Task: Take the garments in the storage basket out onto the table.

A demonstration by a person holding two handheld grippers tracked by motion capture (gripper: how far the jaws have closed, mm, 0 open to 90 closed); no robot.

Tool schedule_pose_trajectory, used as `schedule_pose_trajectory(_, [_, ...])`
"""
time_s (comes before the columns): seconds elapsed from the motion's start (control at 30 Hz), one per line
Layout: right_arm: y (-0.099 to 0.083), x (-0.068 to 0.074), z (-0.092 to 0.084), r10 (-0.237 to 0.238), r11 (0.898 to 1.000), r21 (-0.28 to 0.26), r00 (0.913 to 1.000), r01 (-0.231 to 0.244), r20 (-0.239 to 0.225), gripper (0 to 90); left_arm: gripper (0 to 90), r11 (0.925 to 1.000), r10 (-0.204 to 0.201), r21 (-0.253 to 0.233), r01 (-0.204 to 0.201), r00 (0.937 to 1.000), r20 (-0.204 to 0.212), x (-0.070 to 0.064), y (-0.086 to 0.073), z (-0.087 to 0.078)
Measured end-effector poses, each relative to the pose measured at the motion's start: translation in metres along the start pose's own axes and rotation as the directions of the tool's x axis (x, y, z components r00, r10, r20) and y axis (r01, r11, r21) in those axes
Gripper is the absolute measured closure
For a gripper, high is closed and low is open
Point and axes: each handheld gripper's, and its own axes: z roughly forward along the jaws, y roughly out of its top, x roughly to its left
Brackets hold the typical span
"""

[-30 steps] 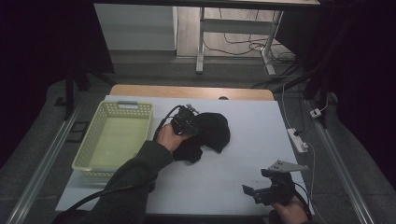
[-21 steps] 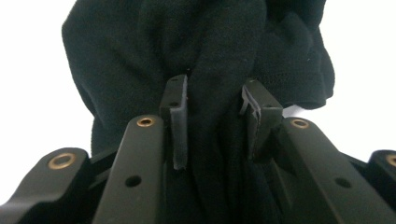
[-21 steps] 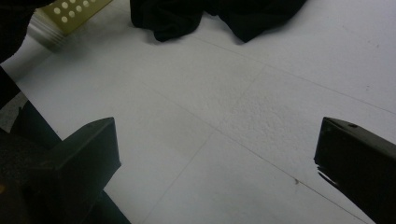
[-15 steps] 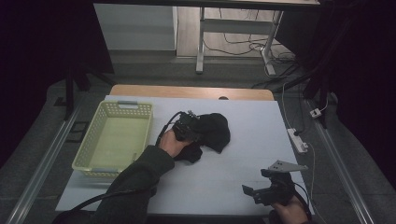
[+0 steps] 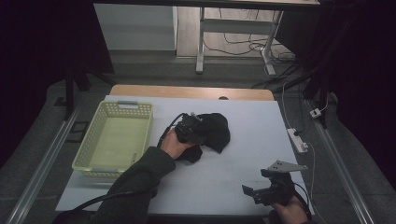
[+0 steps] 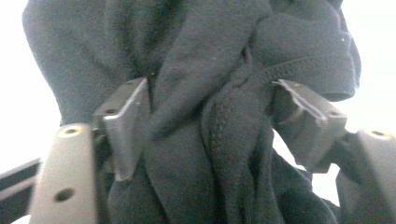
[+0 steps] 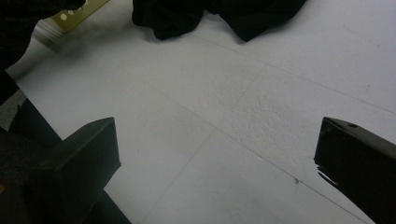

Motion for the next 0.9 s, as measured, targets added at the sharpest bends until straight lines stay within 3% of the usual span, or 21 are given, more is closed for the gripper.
schedule_pose_trajectory(0.43, [0.0, 0.0, 0.0, -0.004, 1.0, 0.003, 1.0, 0.004, 0.0, 0.0, 6.6, 0.9992, -0.029, -0.025, 0.03, 0.9981, 0.054, 0.004, 0.001, -0.005])
schedule_pose_trajectory(0.57, [0.0, 0.0, 0.0, -0.004, 1.0, 0.004, 1.0, 0.004, -0.001, 0.0, 3.1, 0.9979, -0.041, -0.046, 0.046, 0.9953, 0.088, 0.007, 0.001, -0.01])
schedule_pose_trajectory(0.67, [0.0, 0.0, 0.0, -0.004, 1.0, 0.005, 1.0, 0.004, -0.001, 0.0, 0.7, 0.9949, -0.06, -0.072, 0.071, 0.9878, 0.144, 0.011, 0.001, -0.014])
schedule_pose_trajectory(0.9, [0.0, 0.0, 0.001, -0.005, 1.0, 0.006, 1.0, 0.005, -0.001, 0.0, 0.0, 0.9938, -0.04, -0.096, 0.056, 0.9861, 0.161, 0.01, 0.003, -0.024])
